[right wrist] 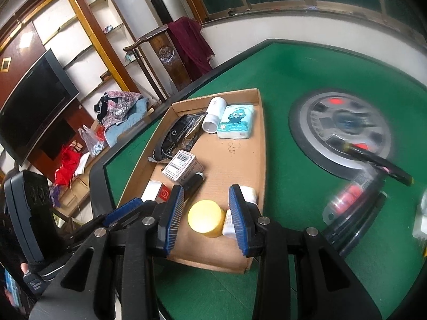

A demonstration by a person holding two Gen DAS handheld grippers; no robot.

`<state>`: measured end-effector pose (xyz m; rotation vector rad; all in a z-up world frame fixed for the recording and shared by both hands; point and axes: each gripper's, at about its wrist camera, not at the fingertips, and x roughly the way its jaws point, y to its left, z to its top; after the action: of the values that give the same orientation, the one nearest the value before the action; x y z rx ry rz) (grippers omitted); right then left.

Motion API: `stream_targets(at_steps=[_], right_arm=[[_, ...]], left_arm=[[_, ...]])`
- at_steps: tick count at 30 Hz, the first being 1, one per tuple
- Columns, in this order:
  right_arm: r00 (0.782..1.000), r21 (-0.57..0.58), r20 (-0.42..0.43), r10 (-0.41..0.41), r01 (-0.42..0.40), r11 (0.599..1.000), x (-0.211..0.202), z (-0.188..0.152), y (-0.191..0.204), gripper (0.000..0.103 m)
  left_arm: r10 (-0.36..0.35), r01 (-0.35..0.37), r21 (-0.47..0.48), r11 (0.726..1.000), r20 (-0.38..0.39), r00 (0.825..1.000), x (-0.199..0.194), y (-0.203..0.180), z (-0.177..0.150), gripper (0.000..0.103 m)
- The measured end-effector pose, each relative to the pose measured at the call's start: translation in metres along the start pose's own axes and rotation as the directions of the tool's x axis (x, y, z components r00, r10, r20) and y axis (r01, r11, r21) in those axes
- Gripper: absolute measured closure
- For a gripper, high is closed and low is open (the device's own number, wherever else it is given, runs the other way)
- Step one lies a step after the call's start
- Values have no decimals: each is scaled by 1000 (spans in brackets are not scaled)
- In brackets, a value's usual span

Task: Organize objects
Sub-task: 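Lower the white pill bottle into the tray and open the right gripper while the left gripper releases the marker, then grasp another black marker with the left gripper at the pile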

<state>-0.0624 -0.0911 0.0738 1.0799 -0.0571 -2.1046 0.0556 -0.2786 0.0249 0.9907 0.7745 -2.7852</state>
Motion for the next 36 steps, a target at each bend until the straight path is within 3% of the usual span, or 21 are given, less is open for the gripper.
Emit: stream_targets(at_steps=[3,9,11,15,20,22,24,28,33,36], right_arm=[[1000,26,6,7,-7,1000,-12,-1,-12,70],[1000,73,3,-19,18,997,-38,-12,-45,70],[1000,89,-3,-25,25,996,-46,-17,-55,70],[1000,106,-6,-30,31,994,-59,-27,-68,70],[998,141,28,-53,48,989,-88,-40,-92,70],[997,166,45,-62,54,985,-99,-44,-104,70],[995,194,61,-75,62,979,-110,-47,-116,70],[989,245,92,-114,88,965,-129,-48,-137,69],[983,325,106,-152,111,939,-139,-47,-164,68],[984,362,99,-149,104,926,-140,-48,-175,68]], left_arm=[[13,-13,25,1000,2,1000,0,-4,-2,59],[-40,42,46,998,-45,998,20,-3,-9,62],[-13,15,23,1000,-62,998,30,0,-4,70],[73,-71,42,997,-39,997,42,-3,10,70],[135,-138,88,987,35,990,43,-11,20,70],[140,-143,108,984,30,990,47,-13,24,70],[123,-124,115,986,15,992,49,-16,25,70],[-15,20,173,985,-31,999,40,-49,17,70],[-90,131,388,912,-121,989,41,-129,-11,69],[-116,214,479,851,-227,967,57,-168,-32,69]])
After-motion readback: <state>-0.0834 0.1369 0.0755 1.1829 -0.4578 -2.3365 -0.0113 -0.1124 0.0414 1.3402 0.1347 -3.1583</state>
